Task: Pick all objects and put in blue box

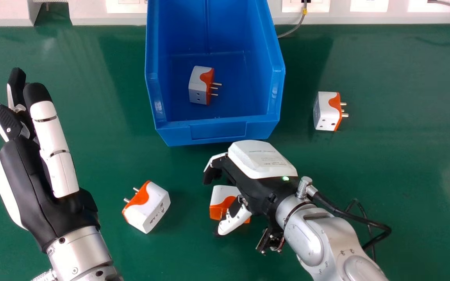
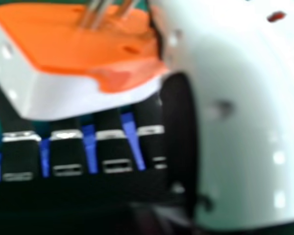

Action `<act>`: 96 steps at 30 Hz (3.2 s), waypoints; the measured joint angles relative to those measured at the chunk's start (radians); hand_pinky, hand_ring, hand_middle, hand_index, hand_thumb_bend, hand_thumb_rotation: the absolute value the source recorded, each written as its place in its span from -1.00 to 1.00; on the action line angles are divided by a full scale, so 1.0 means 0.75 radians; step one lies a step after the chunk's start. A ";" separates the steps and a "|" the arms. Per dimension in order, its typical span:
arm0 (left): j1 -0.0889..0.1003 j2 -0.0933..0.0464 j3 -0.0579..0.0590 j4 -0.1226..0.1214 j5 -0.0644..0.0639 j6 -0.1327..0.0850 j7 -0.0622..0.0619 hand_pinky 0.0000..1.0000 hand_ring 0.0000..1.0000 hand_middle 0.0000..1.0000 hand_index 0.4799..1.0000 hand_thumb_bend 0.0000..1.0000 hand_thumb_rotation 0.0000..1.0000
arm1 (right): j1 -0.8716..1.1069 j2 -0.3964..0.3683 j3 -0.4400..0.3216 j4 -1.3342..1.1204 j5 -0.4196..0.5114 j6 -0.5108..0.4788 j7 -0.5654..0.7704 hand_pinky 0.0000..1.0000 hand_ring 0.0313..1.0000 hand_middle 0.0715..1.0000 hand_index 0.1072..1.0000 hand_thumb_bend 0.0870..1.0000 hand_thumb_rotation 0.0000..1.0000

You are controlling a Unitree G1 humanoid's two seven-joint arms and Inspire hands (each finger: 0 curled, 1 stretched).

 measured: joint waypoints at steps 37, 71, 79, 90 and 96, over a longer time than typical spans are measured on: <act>-0.012 0.000 -0.003 0.008 0.001 0.002 0.013 0.85 0.90 0.90 0.78 0.05 0.64 | 0.145 0.016 -0.243 -0.329 0.214 -0.447 -0.543 -0.32 -0.20 -0.11 -0.07 -0.10 -1.00; -0.102 -0.005 0.001 0.057 -0.002 -0.011 0.024 0.91 0.94 0.93 0.84 0.04 0.68 | -0.839 0.138 -0.158 1.267 0.149 -0.639 -1.056 -0.29 -0.10 -0.02 -0.09 -0.11 -1.00; -0.100 -0.005 0.003 0.058 -0.002 -0.025 0.013 0.91 0.93 0.93 0.84 0.04 0.68 | -0.846 0.133 -0.078 1.217 0.082 -0.498 -1.064 0.03 0.27 0.51 0.23 0.23 -1.00; -0.086 -0.005 0.001 0.057 0.000 -0.027 0.013 0.86 0.90 0.91 0.78 0.04 0.65 | -0.780 0.128 -0.087 0.934 0.072 -0.431 -1.145 0.88 0.99 1.00 0.95 0.85 -0.80; -0.072 -0.005 -0.002 0.049 0.002 -0.024 0.019 0.85 0.89 0.89 0.77 0.05 0.65 | -0.641 0.114 -0.121 0.619 0.071 -0.407 -1.150 0.89 1.00 1.00 1.00 0.85 -0.75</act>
